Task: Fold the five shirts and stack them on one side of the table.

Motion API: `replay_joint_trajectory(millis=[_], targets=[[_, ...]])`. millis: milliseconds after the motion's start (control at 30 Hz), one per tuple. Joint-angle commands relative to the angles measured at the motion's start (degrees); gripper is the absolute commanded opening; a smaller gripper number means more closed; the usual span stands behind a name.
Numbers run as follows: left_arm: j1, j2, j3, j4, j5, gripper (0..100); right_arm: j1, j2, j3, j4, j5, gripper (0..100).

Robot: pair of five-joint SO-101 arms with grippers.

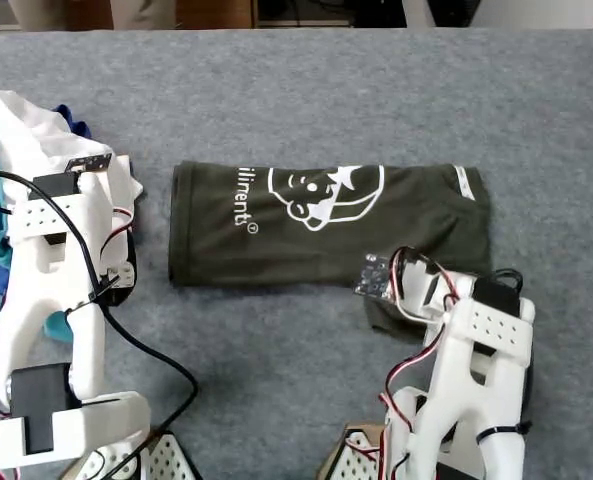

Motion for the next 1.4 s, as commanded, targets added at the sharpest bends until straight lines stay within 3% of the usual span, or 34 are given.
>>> replay_joint_trajectory(millis=[0, 467, 767, 1367], targets=[[-0.4, -0.2, -0.3, 0.6, -0.5, 2, -0.7, -1.0, -3.6, 3.2, -0.6, 1.2], [-0.7, -0.5, -0.3, 1.3, -0.5, 2, -6.3, -1.5, -9.2, 9.7, -5.0, 1.2], [-0.5, -0.4, -0.3, 1.3, -0.5, 2, -7.5, -9.5, -8.8, 11.8, -5.3, 1.2], [-0.8, -0.5, -0.3, 1.7, -0.5, 2, -10.6, -13.5, -8.2, 4.0, -23.1, 1.2]])
